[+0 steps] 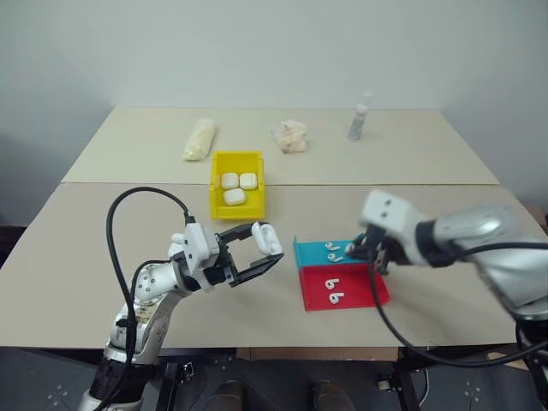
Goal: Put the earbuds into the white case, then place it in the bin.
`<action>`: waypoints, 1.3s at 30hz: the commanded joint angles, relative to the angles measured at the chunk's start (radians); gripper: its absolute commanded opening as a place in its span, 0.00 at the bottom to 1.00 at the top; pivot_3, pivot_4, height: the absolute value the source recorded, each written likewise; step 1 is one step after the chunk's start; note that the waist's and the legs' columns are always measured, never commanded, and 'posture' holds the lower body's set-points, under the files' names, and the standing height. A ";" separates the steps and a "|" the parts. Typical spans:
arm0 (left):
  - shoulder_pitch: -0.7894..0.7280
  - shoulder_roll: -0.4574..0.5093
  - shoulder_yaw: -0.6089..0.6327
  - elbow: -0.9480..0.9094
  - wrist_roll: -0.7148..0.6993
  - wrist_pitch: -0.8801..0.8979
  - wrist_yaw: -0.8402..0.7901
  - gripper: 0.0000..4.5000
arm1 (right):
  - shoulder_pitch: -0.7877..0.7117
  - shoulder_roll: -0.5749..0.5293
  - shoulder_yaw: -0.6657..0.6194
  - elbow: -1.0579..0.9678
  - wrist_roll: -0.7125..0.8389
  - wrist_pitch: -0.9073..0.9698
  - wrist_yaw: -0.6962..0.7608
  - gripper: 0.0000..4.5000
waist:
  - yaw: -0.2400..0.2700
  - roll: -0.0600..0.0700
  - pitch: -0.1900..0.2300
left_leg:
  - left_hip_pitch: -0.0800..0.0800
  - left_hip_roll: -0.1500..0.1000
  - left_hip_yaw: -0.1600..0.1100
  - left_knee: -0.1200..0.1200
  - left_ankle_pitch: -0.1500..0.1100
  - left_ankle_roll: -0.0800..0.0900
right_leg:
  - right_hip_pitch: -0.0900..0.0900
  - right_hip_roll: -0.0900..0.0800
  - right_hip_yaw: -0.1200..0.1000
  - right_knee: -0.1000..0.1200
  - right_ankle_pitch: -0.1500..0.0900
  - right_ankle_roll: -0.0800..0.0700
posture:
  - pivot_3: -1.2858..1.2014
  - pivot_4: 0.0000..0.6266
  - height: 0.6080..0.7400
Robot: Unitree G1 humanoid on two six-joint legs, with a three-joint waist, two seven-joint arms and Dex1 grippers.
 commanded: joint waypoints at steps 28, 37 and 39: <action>-0.207 -0.049 -0.041 -0.061 -0.167 0.115 -0.118 0.62 | 0.113 0.473 -0.177 0.168 0.359 -0.853 0.114 0.16 | -0.006 0.000 0.000 | 0.002 0.000 0.000 0.000 0.000 0.000 | 0.001 0.001 0.001 0.001 0.000 0.000 | 0.52 0.24 1.00; -0.208 -0.043 -0.044 -0.064 -0.163 0.125 -0.118 0.62 | 0.113 0.474 -0.117 0.219 0.333 -0.913 0.125 0.16 | -0.006 0.000 0.000 | 0.002 0.000 0.000 0.000 0.000 0.000 | 0.001 0.001 0.000 0.001 0.000 0.000 | 0.52 0.24 1.00; -0.210 -0.042 -0.045 -0.064 -0.163 0.128 -0.117 0.62 | 0.111 0.479 -0.108 0.232 0.325 -0.923 0.125 0.16 | -0.006 0.000 0.000 | 0.002 0.000 0.000 0.000 0.000 0.000 | 0.001 0.001 0.001 0.001 0.000 0.000 | 0.52 0.24 1.00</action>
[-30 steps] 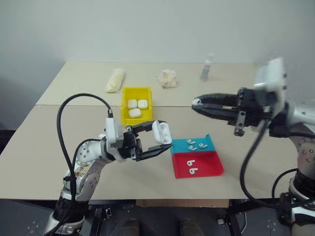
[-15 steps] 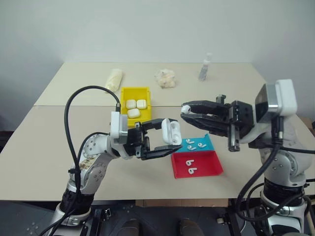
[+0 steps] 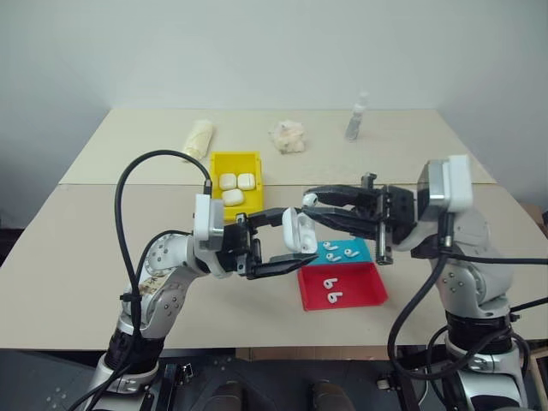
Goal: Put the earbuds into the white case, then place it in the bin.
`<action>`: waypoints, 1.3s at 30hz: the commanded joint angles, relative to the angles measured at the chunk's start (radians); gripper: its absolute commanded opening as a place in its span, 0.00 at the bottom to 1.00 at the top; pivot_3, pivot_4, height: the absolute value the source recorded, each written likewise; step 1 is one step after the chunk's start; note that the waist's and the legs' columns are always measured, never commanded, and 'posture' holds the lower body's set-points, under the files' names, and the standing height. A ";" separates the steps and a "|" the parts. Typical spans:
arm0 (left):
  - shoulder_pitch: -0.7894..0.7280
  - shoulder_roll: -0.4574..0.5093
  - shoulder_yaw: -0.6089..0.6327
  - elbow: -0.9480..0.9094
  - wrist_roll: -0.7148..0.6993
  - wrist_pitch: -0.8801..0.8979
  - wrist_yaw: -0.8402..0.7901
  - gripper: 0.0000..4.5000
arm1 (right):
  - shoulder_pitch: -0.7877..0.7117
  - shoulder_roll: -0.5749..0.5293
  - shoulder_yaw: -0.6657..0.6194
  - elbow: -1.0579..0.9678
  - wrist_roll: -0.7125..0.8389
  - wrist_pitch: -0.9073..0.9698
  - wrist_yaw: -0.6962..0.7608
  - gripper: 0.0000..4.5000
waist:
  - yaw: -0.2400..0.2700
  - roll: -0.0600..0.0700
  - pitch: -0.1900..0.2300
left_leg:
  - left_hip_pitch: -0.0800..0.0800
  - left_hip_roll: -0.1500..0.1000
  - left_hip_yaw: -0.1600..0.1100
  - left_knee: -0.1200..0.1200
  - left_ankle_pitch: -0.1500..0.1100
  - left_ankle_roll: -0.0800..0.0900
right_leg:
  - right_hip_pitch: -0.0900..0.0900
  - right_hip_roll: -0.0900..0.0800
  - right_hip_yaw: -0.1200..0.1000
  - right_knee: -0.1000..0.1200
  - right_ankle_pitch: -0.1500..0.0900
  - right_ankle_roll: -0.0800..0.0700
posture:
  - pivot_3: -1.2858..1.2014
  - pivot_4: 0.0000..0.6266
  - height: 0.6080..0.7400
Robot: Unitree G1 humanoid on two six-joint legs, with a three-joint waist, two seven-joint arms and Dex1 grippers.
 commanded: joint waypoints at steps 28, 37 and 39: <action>-0.019 0.001 0.004 0.005 0.035 -0.006 -0.010 0.62 | 0.048 -0.051 0.048 0.029 -0.073 -0.140 0.070 0.57 | 0.000 0.000 0.000 | 0.000 0.000 0.000 0.000 0.000 0.000 | 0.000 0.000 0.000 0.000 0.000 0.000 | 0.52 0.24 1.00; 0.111 0.173 0.082 0.067 0.113 -0.052 -0.082 0.62 | -0.045 -0.369 0.020 0.048 -0.075 0.122 0.080 0.57 | -0.001 0.001 0.001 | 0.000 0.000 0.001 -0.001 0.000 0.000 | -0.001 0.000 0.000 0.000 0.000 0.000 | 0.52 0.24 1.00; 0.162 0.213 0.111 0.078 0.127 -0.071 -0.097 0.62 | -0.146 -0.462 0.144 0.146 -0.217 0.167 0.125 0.57 | -0.005 0.001 0.001 | 0.001 0.001 0.001 -0.001 0.000 0.000 | 0.000 0.000 0.000 0.000 0.000 0.000 | 0.52 0.24 1.00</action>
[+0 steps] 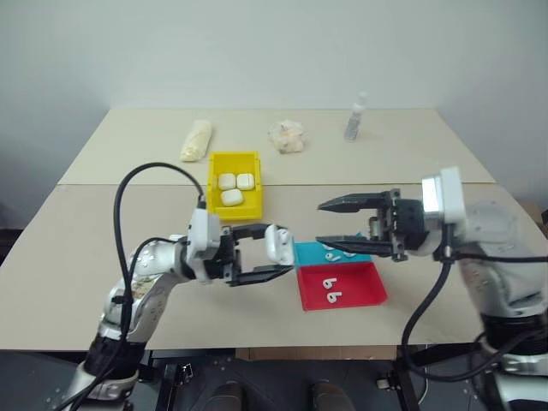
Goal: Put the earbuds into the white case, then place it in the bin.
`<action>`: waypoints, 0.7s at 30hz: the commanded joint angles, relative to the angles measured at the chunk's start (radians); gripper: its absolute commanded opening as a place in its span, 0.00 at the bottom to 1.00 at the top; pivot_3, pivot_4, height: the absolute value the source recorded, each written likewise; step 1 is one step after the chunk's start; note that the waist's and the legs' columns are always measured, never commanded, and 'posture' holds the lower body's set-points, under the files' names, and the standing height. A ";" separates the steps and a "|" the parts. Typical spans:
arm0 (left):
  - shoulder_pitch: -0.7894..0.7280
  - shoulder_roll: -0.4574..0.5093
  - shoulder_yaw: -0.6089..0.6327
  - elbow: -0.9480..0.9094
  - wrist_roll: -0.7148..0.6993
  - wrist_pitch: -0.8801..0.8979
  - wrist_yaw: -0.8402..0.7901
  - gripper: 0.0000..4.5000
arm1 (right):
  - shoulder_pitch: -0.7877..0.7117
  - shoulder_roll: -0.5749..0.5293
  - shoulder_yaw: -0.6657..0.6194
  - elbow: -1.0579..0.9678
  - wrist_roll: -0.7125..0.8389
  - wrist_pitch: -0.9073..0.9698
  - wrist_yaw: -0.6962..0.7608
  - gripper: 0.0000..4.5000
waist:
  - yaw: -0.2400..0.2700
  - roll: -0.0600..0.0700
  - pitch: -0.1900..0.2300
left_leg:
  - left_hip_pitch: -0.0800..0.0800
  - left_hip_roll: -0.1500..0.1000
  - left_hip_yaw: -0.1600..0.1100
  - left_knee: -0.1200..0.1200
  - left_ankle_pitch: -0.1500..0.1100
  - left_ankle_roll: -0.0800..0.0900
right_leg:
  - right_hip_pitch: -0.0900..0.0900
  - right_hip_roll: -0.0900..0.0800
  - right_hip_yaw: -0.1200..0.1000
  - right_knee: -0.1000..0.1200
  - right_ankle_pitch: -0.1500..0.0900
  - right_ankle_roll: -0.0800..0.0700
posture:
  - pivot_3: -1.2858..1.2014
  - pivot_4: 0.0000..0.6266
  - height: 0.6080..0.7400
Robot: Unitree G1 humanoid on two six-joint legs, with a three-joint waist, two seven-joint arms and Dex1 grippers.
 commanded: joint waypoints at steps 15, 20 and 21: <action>0.155 0.016 0.020 -0.081 0.066 -0.083 0.060 0.62 | -0.584 0.159 0.654 0.793 -0.832 -0.299 0.168 0.57 | -0.005 0.001 0.001 | -0.010 0.000 0.003 -0.001 0.003 -0.005 | -0.015 -0.001 0.003 0.006 0.000 -0.001 | 0.52 0.24 1.00; 0.185 0.025 0.031 -0.105 0.064 -0.079 0.077 0.62 | -0.624 0.230 0.662 0.920 -0.879 -0.383 0.192 0.57 | -0.004 0.001 0.001 | -0.011 0.000 0.004 -0.001 0.004 -0.006 | -0.016 -0.001 0.003 0.006 0.000 -0.001 | 0.52 0.24 1.00; 0.191 0.029 0.034 -0.109 0.064 -0.080 0.076 0.62 | -0.629 0.239 0.664 0.939 -0.886 -0.399 0.196 0.57 | -0.005 0.001 0.001 | -0.011 0.000 0.003 -0.001 0.004 -0.006 | -0.016 -0.001 0.003 0.006 0.000 -0.001 | 0.52 0.24 1.00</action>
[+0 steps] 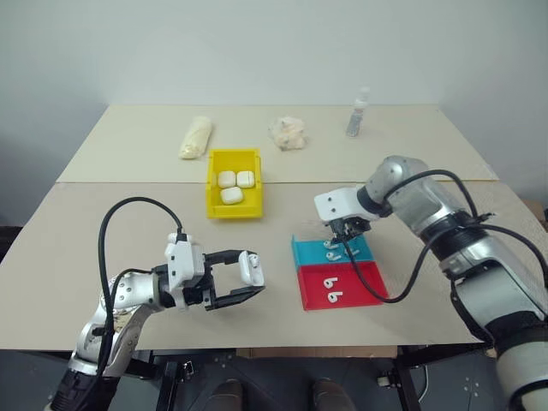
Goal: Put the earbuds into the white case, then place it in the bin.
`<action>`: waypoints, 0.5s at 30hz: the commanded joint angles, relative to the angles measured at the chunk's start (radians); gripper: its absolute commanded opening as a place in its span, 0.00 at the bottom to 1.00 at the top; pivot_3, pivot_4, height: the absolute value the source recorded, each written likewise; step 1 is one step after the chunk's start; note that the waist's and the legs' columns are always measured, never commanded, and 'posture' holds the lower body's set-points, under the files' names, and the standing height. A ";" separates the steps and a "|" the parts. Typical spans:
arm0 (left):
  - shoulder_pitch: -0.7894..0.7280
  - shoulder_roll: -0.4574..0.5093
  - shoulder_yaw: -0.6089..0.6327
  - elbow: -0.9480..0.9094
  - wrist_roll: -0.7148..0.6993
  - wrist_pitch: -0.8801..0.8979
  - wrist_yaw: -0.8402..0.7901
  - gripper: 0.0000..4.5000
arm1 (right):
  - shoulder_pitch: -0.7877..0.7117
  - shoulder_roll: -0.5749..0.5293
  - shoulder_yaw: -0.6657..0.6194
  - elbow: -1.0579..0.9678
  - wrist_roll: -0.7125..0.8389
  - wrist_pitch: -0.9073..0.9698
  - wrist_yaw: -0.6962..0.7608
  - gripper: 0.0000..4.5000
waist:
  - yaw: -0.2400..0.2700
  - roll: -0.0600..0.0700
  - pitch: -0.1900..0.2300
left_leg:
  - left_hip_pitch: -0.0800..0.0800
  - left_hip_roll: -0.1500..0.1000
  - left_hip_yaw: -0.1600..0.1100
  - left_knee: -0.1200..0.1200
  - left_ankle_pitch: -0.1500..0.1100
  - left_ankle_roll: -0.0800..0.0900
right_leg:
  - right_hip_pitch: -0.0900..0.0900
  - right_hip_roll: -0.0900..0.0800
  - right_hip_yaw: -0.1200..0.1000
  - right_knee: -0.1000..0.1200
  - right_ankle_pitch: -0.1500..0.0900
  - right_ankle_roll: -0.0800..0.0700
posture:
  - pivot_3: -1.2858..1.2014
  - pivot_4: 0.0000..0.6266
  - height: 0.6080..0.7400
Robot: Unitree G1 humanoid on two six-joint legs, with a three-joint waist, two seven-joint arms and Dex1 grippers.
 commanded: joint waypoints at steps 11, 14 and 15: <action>0.050 0.031 0.033 -0.065 -0.007 -0.012 0.017 0.62 | -0.029 0.066 -0.035 0.125 -0.051 -0.112 0.028 0.57 | -0.007 0.000 0.000 | 0.001 0.000 0.000 0.000 0.000 -0.001 | 0.000 0.000 0.000 0.000 0.000 0.000 | 0.52 0.24 1.00; 0.046 0.038 0.038 -0.059 -0.003 -0.019 0.019 0.62 | -0.031 0.083 -0.039 0.153 -0.063 -0.091 0.018 0.57 | -0.012 0.000 0.000 | 0.001 0.000 0.000 0.000 0.000 -0.001 | 0.000 0.000 0.000 0.000 0.000 0.000 | 0.52 0.24 1.00; 0.044 0.038 0.038 -0.059 -0.004 -0.018 0.021 0.62 | -0.031 0.084 -0.037 0.158 -0.071 -0.096 0.014 0.57 | -0.015 0.001 0.000 | 0.001 0.000 0.000 0.000 0.001 -0.001 | 0.000 0.000 0.000 0.000 0.000 0.000 | 0.52 0.24 1.00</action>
